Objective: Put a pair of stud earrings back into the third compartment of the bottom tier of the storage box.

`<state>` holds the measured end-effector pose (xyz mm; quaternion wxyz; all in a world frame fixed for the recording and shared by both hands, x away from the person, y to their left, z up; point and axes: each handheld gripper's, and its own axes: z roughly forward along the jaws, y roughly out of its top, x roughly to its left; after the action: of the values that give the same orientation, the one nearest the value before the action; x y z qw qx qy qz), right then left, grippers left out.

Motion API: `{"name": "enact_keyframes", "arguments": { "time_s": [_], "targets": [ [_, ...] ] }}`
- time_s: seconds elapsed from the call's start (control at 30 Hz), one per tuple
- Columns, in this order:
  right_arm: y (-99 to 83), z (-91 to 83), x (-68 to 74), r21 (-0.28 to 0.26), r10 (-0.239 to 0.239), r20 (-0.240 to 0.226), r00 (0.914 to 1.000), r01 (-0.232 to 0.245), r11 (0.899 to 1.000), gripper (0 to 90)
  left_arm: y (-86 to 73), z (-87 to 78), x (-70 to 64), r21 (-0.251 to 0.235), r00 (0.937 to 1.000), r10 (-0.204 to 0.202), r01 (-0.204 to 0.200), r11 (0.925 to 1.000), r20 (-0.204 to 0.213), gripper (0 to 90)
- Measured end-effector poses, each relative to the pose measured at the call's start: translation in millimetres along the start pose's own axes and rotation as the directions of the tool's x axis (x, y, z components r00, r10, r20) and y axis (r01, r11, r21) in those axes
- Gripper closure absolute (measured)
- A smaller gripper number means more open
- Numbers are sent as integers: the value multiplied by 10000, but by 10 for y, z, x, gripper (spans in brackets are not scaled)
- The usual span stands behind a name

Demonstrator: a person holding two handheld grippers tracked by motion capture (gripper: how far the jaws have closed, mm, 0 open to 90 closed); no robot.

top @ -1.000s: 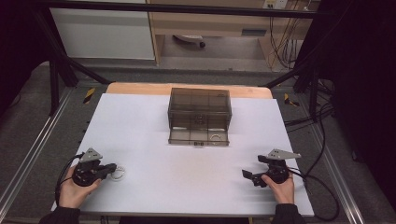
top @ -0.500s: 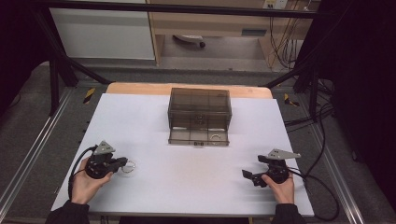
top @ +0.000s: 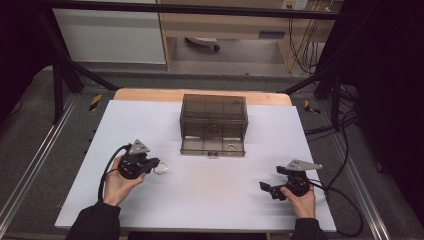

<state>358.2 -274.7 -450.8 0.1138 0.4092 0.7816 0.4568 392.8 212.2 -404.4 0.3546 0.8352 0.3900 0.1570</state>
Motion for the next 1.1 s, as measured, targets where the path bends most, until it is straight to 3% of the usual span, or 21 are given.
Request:
{"name": "enact_keyframes", "arguments": {
  "time_s": [0.57, 1.1],
  "targets": [
    [1, 1, 0, -3, -2, -2, 10000, 2, 10000, 6, 557, 466, -457, -221, 9955, 781, -770, 9968, 539, 863],
    [1, -7, -3, -45, 4, 11, 10000, -4, 10000, 6, 946, 717, -763, -403, 9878, 1321, -1292, 9908, 819, 863]
  ]
}}
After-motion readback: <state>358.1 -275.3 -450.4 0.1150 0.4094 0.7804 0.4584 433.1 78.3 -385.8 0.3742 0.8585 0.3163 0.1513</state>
